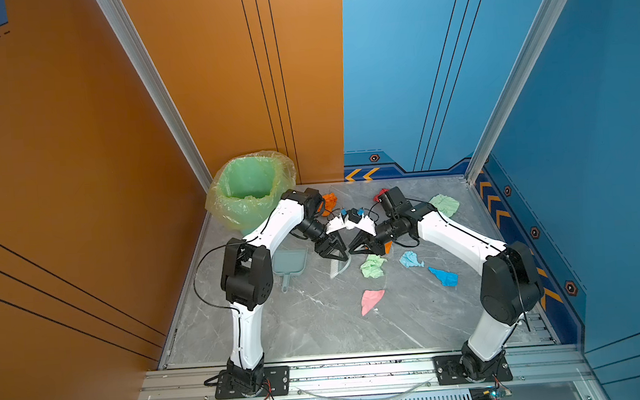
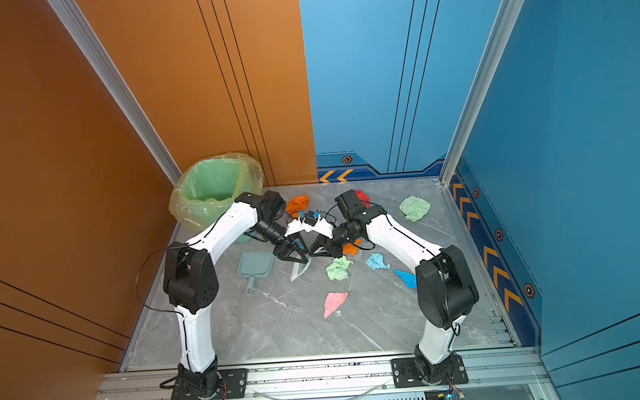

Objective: Sweep away the paper scraps from the table
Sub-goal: 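Open the left gripper toward the dustpan while the right gripper holds the brush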

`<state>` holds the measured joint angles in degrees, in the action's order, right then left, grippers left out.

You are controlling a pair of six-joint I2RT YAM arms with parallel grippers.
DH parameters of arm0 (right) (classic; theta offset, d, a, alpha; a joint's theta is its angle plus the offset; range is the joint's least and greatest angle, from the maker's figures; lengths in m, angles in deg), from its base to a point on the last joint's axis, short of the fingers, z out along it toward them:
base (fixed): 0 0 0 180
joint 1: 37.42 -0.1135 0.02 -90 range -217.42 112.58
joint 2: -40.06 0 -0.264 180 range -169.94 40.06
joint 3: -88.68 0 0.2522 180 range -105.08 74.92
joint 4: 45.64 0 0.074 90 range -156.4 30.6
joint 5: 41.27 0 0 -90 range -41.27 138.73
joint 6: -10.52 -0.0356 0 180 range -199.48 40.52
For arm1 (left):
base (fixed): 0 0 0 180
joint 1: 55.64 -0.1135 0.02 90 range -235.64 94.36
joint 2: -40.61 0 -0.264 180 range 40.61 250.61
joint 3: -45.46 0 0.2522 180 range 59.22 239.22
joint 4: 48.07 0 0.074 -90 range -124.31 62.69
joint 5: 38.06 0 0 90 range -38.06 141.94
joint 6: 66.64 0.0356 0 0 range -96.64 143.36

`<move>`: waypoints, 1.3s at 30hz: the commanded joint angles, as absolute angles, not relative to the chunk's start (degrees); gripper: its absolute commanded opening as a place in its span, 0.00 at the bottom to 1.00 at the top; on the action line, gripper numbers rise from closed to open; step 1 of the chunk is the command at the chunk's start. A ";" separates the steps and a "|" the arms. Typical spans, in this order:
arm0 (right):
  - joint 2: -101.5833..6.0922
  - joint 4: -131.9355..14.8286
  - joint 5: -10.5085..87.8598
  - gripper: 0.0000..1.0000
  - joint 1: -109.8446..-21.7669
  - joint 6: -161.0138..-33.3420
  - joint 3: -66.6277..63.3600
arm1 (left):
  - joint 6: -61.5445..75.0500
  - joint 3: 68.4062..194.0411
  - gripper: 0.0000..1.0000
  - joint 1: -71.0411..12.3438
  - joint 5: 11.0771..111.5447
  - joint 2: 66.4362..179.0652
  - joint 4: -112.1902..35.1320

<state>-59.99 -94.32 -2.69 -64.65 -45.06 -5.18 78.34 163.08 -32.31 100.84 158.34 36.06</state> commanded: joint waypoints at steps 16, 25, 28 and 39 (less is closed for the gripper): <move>-59.13 -96.85 -3.50 0.00 -62.67 -47.72 -3.36 | 74.45 163.69 0.98 -35.74 96.43 156.14 35.57; -57.43 -96.59 -2.13 0.00 -61.46 -48.40 -1.28 | 65.40 156.06 0.98 -36.59 87.37 150.65 26.90; -56.44 -95.91 -1.00 0.00 -61.16 -49.75 -0.45 | 60.33 152.37 0.98 -36.18 82.46 147.52 22.68; -52.13 -89.75 3.72 0.00 -60.72 -58.65 4.34 | 38.45 126.61 0.98 -34.33 61.59 126.31 -1.72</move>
